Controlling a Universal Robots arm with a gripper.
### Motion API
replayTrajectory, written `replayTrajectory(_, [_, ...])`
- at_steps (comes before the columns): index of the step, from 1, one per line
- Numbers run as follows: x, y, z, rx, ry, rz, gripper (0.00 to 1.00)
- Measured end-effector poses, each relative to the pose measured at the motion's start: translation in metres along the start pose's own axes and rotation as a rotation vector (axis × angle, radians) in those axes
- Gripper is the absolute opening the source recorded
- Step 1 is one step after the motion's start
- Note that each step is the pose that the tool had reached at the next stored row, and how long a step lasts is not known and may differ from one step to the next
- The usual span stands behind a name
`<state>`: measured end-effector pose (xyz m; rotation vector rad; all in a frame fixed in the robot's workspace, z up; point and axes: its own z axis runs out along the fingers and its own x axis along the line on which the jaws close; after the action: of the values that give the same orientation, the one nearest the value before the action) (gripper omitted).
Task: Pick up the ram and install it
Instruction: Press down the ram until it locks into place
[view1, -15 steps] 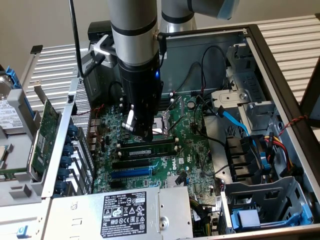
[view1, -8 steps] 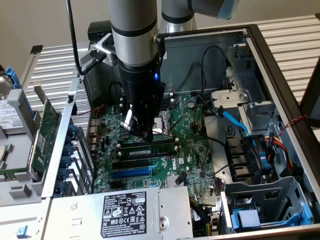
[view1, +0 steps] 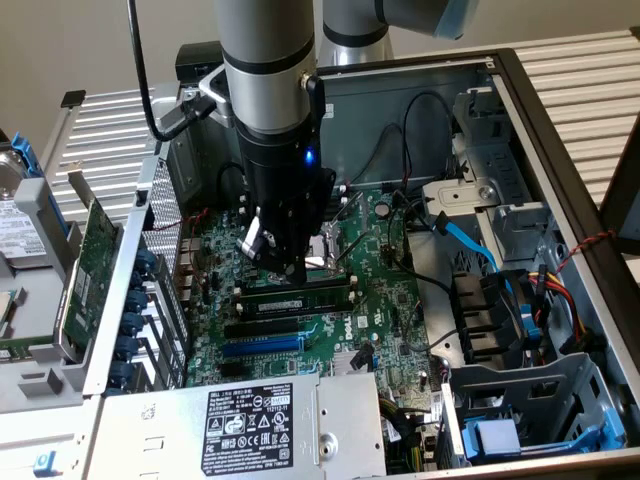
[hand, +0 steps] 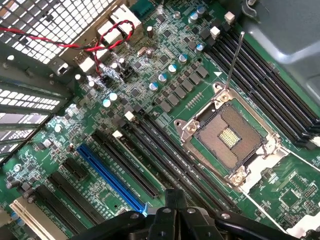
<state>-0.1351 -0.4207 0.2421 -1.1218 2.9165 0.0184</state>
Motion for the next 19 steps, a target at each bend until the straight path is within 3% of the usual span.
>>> replayTrajectory(19, [0.0000, 0.0000, 0.0000, 0.0056, -0.0015, 0.285, 0.11])
